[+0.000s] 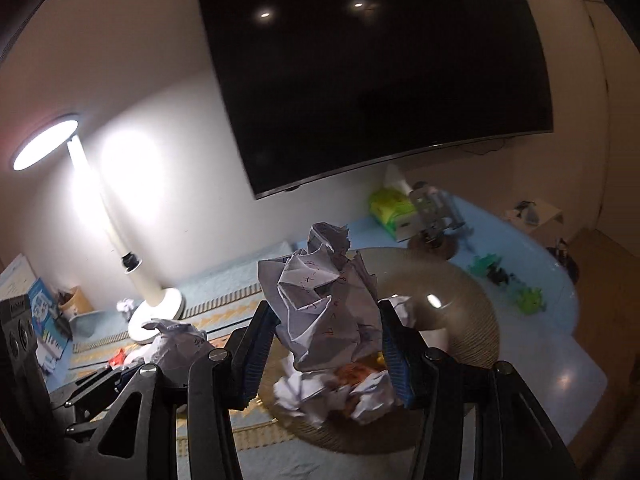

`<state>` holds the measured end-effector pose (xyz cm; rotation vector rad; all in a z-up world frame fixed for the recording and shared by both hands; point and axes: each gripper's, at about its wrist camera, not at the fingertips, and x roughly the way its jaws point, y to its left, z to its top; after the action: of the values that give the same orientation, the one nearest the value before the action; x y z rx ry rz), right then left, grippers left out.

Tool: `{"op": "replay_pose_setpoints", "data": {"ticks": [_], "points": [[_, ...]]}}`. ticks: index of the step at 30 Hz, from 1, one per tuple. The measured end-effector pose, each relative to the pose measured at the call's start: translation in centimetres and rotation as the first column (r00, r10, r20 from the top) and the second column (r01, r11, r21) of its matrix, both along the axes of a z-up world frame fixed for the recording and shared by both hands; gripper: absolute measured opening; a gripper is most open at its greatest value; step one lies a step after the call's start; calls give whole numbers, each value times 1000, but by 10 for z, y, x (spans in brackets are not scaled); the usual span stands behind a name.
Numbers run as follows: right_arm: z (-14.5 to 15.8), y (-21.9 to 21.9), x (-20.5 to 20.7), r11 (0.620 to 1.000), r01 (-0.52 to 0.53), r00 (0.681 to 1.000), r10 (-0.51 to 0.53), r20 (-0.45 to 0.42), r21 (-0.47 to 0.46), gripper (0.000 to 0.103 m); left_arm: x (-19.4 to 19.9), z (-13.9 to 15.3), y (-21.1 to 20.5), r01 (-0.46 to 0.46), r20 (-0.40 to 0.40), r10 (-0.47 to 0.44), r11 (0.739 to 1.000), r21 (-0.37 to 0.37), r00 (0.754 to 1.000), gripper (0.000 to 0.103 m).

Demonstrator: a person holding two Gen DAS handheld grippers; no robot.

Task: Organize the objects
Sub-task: 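Carry both paper balls to the amber glass bowl and open both tools, then bring both tools back over the desk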

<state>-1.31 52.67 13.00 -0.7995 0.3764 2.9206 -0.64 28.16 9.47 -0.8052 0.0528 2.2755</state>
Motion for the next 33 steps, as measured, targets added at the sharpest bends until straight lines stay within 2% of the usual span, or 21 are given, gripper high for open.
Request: {"op": "replay_pose_setpoints", "data": {"ticks": [5,7,9,10,11,12,15,18,22,28,33], "points": [[2,29,-18,998,65,997,-65,31,-13,51,-20,-3,53,65,56,-64,998,-27,996,37],[1,36,-25,996,85,996,-85,38,-18,51,-20,1,67,90,36,-89,995,-33,995,37],[0,41,-31,994,106,993,-106,44,-8,56,-23,4,80,114,10,-114,993,-35,993,40],[-1,42,-32,994,109,993,-108,46,-11,62,-25,4,85,135,7,-135,990,-33,991,44],[-2,45,-32,994,107,993,-106,46,-20,69,-27,3,90,150,3,-150,988,-31,989,53],[-4,47,-31,994,106,994,-105,43,-31,70,-29,2,93,146,-7,-146,989,-33,989,62],[-7,48,-28,995,93,995,-91,47,-31,70,-28,-1,96,122,-35,-124,991,-52,992,75],[-7,47,-18,994,100,995,-98,28,-55,70,-28,-4,85,117,-1,-117,993,-31,993,76],[-1,40,-6,993,67,998,-66,13,-97,70,-19,-3,56,81,-1,-81,996,-28,997,76],[12,-7,18,995,-17,998,11,-67,-100,70,-9,4,-1,-28,5,28,999,22,1000,76],[17,-55,26,989,-115,989,105,-107,-93,70,8,9,-64,-149,-6,150,988,48,989,76]]}}
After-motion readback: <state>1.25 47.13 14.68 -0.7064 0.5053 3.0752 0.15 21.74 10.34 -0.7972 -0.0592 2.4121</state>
